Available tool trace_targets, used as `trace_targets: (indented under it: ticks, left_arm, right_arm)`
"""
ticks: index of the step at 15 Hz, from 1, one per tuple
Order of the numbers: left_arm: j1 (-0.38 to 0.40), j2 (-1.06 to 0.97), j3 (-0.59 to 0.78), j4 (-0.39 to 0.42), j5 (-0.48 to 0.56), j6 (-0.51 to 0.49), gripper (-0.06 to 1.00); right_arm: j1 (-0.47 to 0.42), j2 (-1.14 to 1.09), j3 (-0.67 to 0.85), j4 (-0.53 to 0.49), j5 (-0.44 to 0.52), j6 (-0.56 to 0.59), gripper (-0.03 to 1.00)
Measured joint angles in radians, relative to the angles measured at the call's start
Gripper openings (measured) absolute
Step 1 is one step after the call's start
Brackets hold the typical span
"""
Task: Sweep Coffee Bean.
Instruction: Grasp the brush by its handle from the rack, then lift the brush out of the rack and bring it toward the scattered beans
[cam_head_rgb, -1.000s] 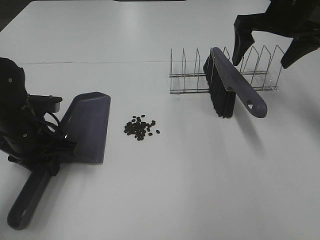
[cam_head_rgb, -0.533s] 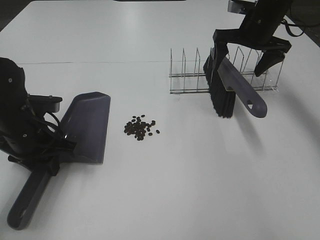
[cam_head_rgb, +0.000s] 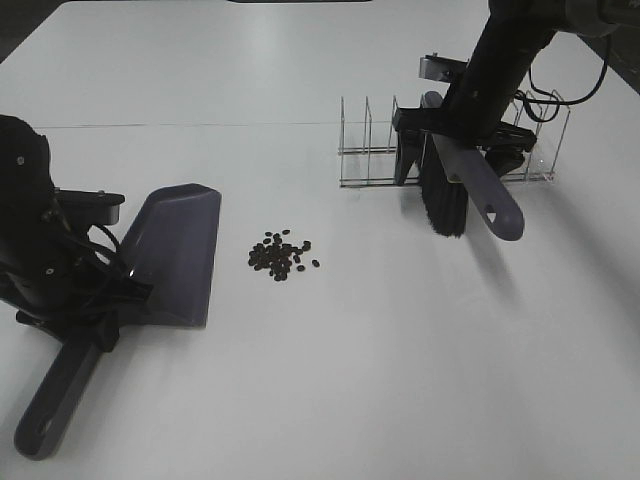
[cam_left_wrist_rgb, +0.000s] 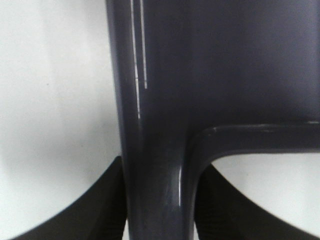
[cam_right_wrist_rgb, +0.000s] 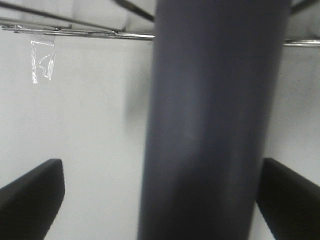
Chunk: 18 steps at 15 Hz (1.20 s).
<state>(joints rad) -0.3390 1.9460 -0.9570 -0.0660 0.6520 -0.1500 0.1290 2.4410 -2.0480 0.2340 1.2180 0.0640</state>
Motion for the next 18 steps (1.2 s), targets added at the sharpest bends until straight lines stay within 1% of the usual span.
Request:
trace_targets:
  ticks: [1,2,3,4,6,7,9,15,18]
  left_arm:
    - [0.000,0.000,0.000,0.001,0.000,0.000,0.35]
    - [0.000,0.000,0.000,0.002,0.000,0.000,0.35]
    - [0.000,0.000,0.000,0.003,0.000,0.000,0.35]
    - [0.000,0.000,0.000,0.003,0.000,0.000,0.35]
    - [0.000,0.000,0.000,0.003,0.000,0.000,0.35]
    - [0.000,0.000,0.000,0.003,0.000,0.000,0.35]
    - [0.000,0.000,0.000,0.003,0.000,0.000,0.35]
    - [0.000,0.000,0.000,0.003,0.000,0.000,0.35]
    - [0.000,0.000,0.000,0.004,0.002,-0.017,0.35]
  right_arm:
    - [0.000,0.000,0.000,0.000,0.000,-0.001,0.89]
    - [0.000,0.002,0.000,-0.002,0.000,-0.003,0.82]
    - [0.000,0.002,0.000,-0.002,0.000,-0.004,0.70]
    - [0.000,0.002,0.000,-0.003,0.000,-0.004,0.62]
    - [0.000,0.003,0.000,-0.013,0.001,-0.002,0.34]
    - [0.000,0.003,0.000,-0.031,0.000,0.000,0.28]
    - [0.000,0.003,0.000,-0.046,0.001,-0.001,0.28]
    - [0.000,0.000,0.000,-0.049,0.001,-0.001,0.28]
    - [0.002,-0.060,0.044,-0.066,0.003,0.008,0.28]
